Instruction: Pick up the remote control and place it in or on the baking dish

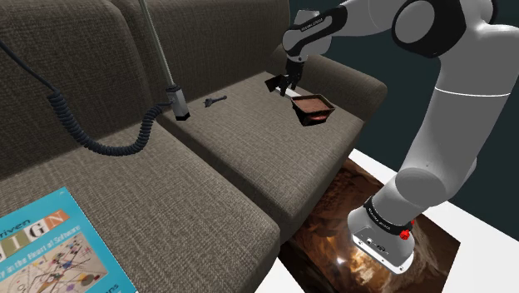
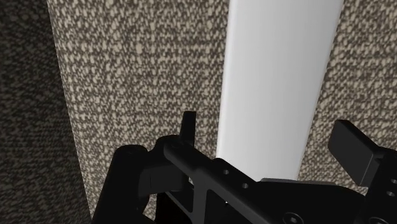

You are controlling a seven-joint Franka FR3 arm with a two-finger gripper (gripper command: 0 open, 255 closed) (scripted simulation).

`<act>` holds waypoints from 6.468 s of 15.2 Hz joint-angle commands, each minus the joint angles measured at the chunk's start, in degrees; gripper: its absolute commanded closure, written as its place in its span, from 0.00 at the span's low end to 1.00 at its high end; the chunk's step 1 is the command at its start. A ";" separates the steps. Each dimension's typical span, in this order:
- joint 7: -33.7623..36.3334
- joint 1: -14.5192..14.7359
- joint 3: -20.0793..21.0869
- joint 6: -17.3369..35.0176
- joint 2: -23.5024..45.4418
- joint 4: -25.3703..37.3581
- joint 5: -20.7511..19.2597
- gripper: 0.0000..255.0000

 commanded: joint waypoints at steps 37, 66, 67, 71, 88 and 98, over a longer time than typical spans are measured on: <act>0.83 0.31 -0.55 -17.03 -6.67 10.46 -1.49 1.00; 3.61 0.58 -0.34 -12.82 -37.54 -24.21 -7.25 1.00; 3.60 0.57 -0.38 -12.03 -37.34 -24.80 -7.25 1.00; 3.57 0.55 -0.54 -8.83 -36.39 -27.07 -7.23 1.00; 3.63 0.59 -0.41 -11.00 -37.05 -25.54 -7.24 0.00; 3.68 0.63 -0.22 -14.54 -37.91 -22.86 -7.23 0.00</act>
